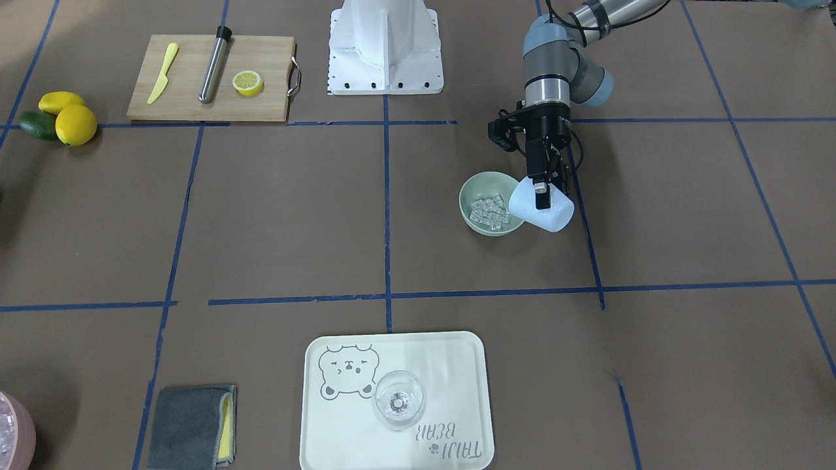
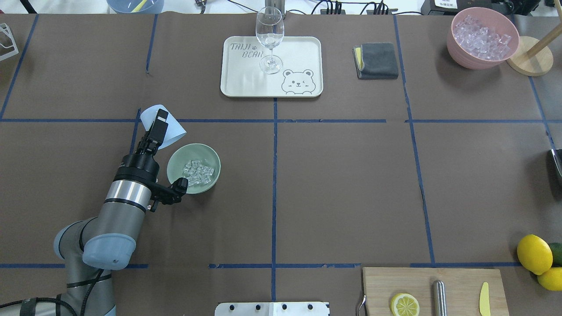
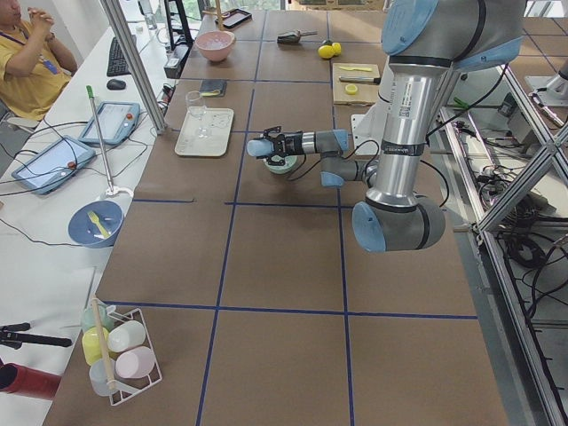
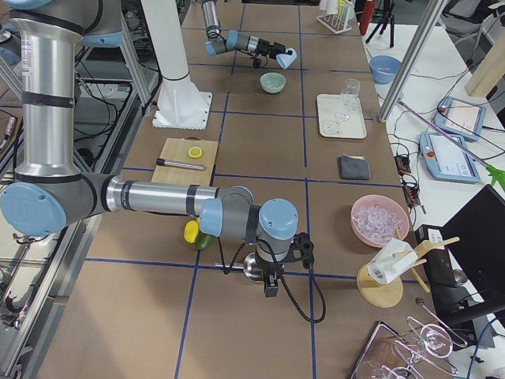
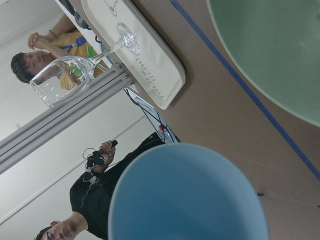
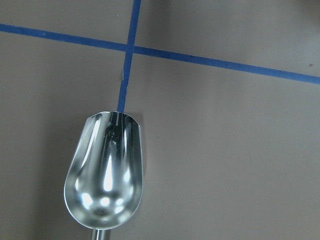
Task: Pour ice into bowl
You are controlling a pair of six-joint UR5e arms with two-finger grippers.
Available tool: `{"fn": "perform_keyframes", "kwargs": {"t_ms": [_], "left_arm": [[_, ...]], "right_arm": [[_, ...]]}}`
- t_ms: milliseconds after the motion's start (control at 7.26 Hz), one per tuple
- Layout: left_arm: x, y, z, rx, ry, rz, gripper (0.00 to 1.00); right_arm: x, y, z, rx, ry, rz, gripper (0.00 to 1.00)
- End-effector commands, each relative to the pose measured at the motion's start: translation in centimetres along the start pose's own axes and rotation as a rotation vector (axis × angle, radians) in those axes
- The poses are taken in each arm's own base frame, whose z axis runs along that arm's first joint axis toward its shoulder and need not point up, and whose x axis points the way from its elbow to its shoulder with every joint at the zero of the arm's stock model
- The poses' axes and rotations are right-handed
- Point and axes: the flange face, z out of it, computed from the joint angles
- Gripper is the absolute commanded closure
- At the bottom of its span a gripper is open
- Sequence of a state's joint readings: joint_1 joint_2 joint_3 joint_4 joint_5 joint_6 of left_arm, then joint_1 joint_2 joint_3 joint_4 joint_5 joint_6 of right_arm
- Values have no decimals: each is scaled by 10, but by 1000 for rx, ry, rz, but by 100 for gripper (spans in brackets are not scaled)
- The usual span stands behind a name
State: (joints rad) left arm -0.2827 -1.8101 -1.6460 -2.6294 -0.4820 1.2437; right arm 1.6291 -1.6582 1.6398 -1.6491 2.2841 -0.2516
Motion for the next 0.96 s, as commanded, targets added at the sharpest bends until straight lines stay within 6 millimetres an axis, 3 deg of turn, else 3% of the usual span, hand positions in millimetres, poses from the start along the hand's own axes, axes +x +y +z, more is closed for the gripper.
{"fn": "perform_keyframes", "kwargs": {"t_ms": [0, 276, 827], "left_arm": [[-6, 9, -6, 21, -56, -117, 100], [-15, 19, -11, 54, -101, -307, 100], [-12, 10, -14, 186, -7, -1087, 100]], "right_arm": [[0, 0, -1, 1, 0, -1, 0], [-1, 0, -1, 2, 1, -2, 0], [-2, -1, -2, 5, -6, -3, 0]]}}
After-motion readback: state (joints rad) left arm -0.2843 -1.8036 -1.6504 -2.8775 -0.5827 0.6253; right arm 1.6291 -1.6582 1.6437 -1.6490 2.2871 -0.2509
